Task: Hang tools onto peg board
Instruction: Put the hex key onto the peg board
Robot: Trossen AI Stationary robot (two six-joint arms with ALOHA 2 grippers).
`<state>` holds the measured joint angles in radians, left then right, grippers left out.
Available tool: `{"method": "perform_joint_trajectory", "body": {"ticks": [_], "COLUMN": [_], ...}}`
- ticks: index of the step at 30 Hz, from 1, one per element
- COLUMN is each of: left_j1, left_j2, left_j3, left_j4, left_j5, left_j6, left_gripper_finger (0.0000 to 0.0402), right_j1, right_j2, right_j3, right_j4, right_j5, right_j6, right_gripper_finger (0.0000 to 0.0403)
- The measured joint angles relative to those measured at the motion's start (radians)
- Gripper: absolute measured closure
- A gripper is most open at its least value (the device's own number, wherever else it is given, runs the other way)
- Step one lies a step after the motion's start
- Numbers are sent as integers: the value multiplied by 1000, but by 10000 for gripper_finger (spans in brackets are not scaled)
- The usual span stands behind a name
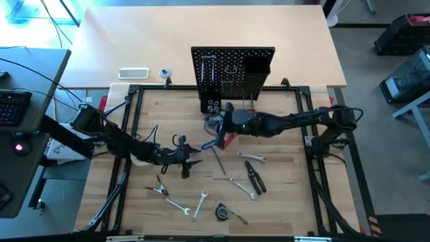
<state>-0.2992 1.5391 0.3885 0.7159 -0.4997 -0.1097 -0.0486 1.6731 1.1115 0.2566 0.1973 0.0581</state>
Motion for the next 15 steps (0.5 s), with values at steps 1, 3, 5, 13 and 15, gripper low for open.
{"method": "perform_joint_trajectory", "body": {"ticks": [1, 3, 5, 13, 15], "left_j1": [5, 18, 34, 94, 112], "left_j2": [0, 0, 0, -116, -178], "left_j3": [0, 0, 0, -19, -52], "left_j4": [-3, -1, 19, 196, 237], "left_j5": [-30, -99, -156, -107, -73], "left_j6": [0, 11, 47, 243, 275], "left_gripper_finger": [218, 218, 218, 218, 218], "right_j1": [-11, -26, -38, -41, -34], "right_j2": [2, 11, 22, 42, 42], "right_j3": [0, 0, 0, 1, 1], "right_j4": [10, 29, 48, 62, 62], "right_j5": [-13, -46, -90, -209, -221], "right_j6": [20, 40, 47, 10, -12], "right_gripper_finger": [362, 362, 362, 362, 362]}}
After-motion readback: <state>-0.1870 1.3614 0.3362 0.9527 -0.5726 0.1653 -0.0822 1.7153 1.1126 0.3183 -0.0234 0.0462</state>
